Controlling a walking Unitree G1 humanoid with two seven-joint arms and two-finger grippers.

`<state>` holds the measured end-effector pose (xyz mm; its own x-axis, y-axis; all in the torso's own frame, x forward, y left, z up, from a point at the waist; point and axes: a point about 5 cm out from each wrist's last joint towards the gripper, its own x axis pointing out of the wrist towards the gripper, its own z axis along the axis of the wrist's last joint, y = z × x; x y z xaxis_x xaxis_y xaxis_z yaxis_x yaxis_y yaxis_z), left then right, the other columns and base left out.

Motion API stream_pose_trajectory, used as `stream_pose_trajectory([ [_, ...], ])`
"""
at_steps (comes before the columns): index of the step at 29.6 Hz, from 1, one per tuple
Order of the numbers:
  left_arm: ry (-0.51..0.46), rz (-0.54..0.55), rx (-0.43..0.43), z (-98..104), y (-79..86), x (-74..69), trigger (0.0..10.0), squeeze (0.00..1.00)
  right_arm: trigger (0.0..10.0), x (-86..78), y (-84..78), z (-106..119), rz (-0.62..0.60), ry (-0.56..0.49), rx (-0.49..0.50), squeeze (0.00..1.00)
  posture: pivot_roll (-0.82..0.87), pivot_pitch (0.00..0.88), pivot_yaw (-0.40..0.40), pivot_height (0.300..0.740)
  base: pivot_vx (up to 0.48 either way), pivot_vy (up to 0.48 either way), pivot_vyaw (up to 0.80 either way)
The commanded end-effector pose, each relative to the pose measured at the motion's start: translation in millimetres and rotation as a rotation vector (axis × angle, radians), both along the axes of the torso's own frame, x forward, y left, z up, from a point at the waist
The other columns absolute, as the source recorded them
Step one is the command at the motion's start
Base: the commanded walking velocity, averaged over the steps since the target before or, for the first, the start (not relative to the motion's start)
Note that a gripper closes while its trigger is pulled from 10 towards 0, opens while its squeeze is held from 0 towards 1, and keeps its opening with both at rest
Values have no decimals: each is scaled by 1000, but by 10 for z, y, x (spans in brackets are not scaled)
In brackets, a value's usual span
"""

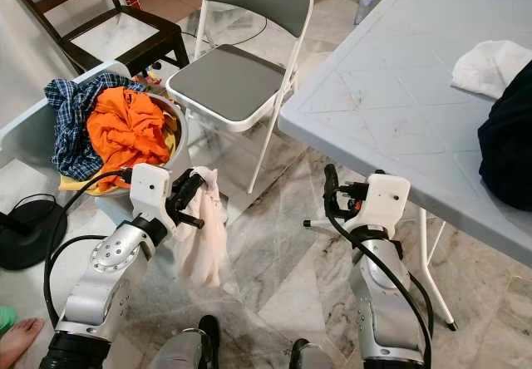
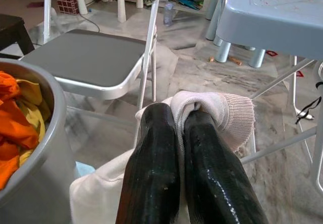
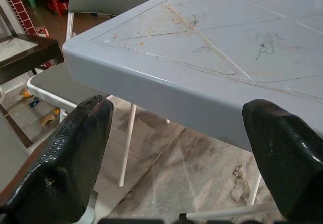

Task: Hang hanger

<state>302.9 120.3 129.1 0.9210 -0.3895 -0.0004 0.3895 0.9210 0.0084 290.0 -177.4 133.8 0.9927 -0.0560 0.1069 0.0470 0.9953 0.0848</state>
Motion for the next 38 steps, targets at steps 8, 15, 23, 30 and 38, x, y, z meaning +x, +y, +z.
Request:
stream_pose_trajectory([
  [8,6,8,8,-25,-1,-20,10000,0,10000,-28,-45,-8,-17,-2,0,0,95,206,9,740,-303,0,0],
  [15,8,7,7,-34,-14,-23,10000,0,10000,-21,-58,-6,-20,-3,1,0,94,201,7,740,-309,0,0],
  [23,15,-1,6,-46,-39,-16,10000,0,10000,-21,-79,-6,-23,-2,-3,0,86,201,5,740,-298,0,0],
  [30,14,-20,-11,-95,-57,-25,10000,0,10000,-47,-125,11,-31,-7,-6,0,66,203,8,740,0,0,0],
  [38,57,-53,-88,-142,-99,31,10000,0,10000,-92,-152,-2,-74,-12,6,0,15,192,15,740,0,0,0],
])
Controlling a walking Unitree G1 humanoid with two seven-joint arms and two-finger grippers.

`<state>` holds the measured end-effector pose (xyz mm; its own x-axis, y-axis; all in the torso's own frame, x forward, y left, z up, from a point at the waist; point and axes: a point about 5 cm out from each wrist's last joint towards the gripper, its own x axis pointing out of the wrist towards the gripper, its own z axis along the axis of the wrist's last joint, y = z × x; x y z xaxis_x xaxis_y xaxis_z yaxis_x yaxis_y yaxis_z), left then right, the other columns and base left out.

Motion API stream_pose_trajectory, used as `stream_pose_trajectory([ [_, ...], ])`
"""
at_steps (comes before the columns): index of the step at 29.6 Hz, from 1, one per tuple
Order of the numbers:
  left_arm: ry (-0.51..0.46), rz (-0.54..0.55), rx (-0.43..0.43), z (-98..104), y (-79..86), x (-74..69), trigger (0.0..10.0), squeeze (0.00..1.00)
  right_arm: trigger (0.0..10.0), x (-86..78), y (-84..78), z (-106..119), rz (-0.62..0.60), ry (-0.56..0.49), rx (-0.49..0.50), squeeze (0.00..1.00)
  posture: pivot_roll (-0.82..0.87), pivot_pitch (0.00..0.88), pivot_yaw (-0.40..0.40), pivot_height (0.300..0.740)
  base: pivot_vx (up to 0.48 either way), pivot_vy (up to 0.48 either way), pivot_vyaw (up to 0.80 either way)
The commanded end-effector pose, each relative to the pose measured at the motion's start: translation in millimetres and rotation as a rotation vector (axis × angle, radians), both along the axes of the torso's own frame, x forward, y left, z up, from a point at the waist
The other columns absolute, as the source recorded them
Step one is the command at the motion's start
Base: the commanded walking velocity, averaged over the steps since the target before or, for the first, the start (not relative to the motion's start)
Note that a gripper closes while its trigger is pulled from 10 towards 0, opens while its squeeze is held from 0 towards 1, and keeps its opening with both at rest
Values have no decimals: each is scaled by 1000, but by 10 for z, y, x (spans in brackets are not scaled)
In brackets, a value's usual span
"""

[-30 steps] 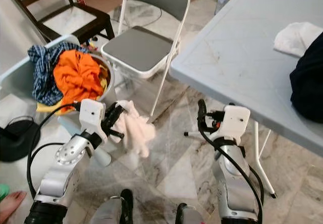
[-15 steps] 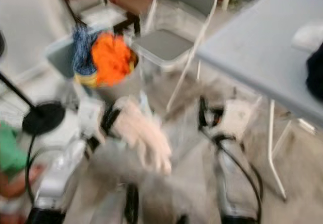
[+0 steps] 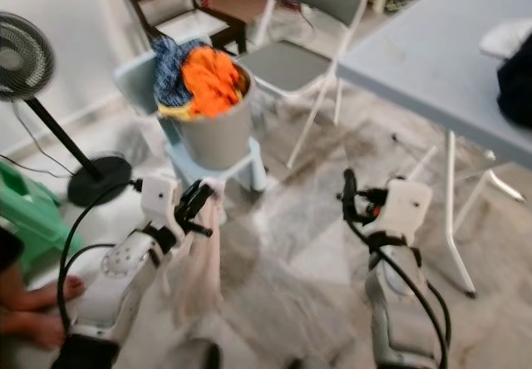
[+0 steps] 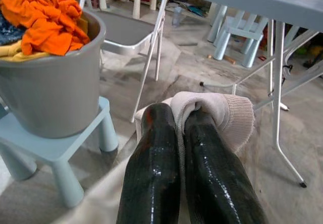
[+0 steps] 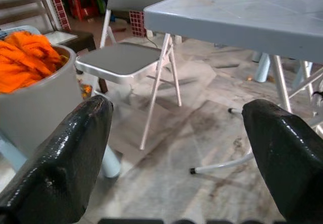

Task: Hang hanger

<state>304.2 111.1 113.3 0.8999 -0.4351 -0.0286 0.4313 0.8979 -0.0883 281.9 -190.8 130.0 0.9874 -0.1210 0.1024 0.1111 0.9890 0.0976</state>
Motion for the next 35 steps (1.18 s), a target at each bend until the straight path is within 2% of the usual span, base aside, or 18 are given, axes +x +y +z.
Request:
stream_pose_trajectory([
  [1,-18,-22,-17,29,-32,29,10000,0,10000,-19,-21,58,-19,-20,-4,0,4,193,11,740,0,0,0],
  [9,-10,-71,-67,18,-170,58,10000,0,10000,-55,-75,101,-35,-24,-10,0,-40,179,6,740,0,0,0],
  [14,-8,-117,-85,10,-233,51,10000,0,10000,-89,-110,99,-55,-22,-8,0,-62,178,13,740,0,0,-727],
  [21,0,-166,-89,-9,-251,27,10000,0,10000,-179,-82,3,-72,6,3,0,-64,172,24,740,266,0,-800],
  [29,-6,-151,-95,-44,-254,62,10000,0,10000,-159,12,-16,-40,14,1,0,-73,155,9,740,294,0,-800],
  [32,-15,-132,-127,44,-264,106,10000,0,10000,-131,4,41,-23,5,-25,0,-81,183,15,740,304,0,-800],
  [35,-16,-155,-113,35,-271,97,10000,0,10000,-140,-40,34,-42,9,-24,0,-86,191,16,740,307,0,-800],
])
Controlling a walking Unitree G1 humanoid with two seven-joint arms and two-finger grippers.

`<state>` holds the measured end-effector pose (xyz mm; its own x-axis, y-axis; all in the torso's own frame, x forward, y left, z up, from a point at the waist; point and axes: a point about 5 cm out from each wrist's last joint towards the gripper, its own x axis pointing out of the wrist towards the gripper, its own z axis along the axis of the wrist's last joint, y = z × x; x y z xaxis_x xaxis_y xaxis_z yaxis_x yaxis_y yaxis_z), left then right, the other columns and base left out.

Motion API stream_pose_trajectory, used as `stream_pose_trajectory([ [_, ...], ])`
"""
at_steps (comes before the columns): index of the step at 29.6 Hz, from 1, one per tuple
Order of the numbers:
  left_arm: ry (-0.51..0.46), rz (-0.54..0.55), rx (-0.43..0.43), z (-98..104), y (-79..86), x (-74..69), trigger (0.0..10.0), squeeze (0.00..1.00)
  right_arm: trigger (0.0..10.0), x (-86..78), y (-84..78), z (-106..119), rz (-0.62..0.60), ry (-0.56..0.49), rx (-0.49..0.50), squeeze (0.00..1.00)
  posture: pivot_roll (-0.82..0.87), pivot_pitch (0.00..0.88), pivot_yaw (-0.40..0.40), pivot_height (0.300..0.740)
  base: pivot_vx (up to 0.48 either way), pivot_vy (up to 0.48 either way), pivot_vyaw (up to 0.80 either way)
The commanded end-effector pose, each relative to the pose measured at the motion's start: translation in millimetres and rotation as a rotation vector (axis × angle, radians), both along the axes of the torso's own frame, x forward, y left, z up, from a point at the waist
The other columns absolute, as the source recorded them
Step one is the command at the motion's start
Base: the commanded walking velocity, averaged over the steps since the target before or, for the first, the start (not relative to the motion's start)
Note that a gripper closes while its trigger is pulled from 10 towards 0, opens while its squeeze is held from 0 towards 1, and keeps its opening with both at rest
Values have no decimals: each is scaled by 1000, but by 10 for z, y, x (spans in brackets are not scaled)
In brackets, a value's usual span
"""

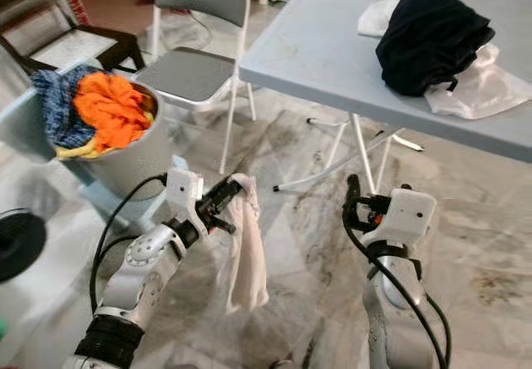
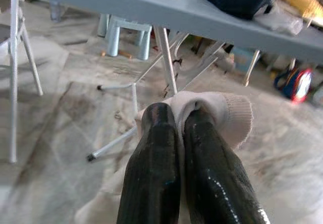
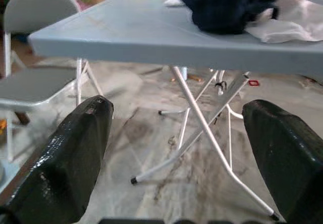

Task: Hang hanger

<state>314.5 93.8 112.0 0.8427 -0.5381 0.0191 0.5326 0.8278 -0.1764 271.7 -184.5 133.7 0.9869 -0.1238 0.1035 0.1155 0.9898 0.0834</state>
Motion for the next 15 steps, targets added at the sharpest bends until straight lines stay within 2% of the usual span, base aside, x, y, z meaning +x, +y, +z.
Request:
stream_pose_trajectory([
  [1,-13,-40,-4,25,-95,-9,10000,0,10000,-53,-132,-13,-51,11,-7,0,-93,191,18,740,307,0,-800],
  [7,9,-47,0,-43,-101,-29,10000,0,10000,-151,-157,-75,-83,32,1,0,-110,182,31,740,303,0,-800],
  [15,12,-81,5,-36,-162,-15,10000,0,10000,-165,-132,-109,-97,39,21,0,-111,154,44,740,302,0,-800],
])
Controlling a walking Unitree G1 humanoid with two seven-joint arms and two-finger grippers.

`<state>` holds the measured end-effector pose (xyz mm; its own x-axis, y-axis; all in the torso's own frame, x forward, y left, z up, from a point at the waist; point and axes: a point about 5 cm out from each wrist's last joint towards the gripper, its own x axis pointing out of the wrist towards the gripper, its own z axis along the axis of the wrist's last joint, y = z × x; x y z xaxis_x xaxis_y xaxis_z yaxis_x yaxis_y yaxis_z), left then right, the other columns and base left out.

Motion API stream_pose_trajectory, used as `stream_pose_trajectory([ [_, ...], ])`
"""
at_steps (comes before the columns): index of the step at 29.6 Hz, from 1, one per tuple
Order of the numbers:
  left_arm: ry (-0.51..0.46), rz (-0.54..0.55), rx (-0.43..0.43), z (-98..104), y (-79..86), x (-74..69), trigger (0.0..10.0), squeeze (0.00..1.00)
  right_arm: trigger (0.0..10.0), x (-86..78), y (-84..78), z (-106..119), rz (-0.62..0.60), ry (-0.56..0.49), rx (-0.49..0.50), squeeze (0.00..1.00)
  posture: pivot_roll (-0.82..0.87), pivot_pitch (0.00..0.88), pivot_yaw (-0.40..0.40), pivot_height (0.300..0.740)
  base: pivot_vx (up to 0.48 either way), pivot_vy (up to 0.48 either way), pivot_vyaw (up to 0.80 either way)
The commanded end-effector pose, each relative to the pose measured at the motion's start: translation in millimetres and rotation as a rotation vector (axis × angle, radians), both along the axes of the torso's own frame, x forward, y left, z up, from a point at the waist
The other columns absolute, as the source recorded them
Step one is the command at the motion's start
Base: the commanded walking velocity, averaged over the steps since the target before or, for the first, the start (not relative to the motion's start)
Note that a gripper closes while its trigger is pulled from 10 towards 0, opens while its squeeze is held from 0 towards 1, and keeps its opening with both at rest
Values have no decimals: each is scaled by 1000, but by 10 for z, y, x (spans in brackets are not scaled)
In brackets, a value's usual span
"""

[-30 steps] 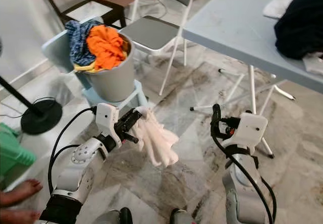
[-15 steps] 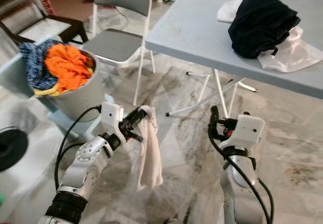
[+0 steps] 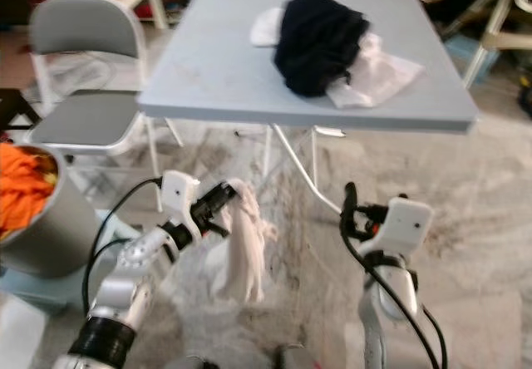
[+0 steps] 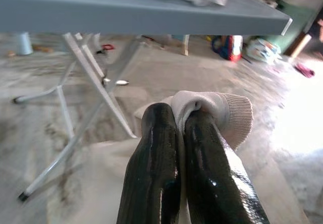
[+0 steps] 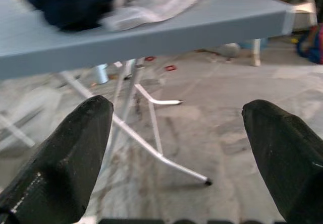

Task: Hang hanger

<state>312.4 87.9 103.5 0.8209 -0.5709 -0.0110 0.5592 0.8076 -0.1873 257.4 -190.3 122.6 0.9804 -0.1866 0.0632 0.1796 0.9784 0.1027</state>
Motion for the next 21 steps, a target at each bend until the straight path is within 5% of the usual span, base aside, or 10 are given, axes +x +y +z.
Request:
stream_pose_trajectory([
  [1,-19,-43,-1,48,-102,9,10000,0,10000,-22,-73,-10,-37,6,-1,0,-110,151,45,740,304,0,-800],
  [21,10,-28,31,-37,-46,-8,10000,0,10000,13,-12,-99,-20,32,20,0,-94,115,50,740,235,0,-800],
])
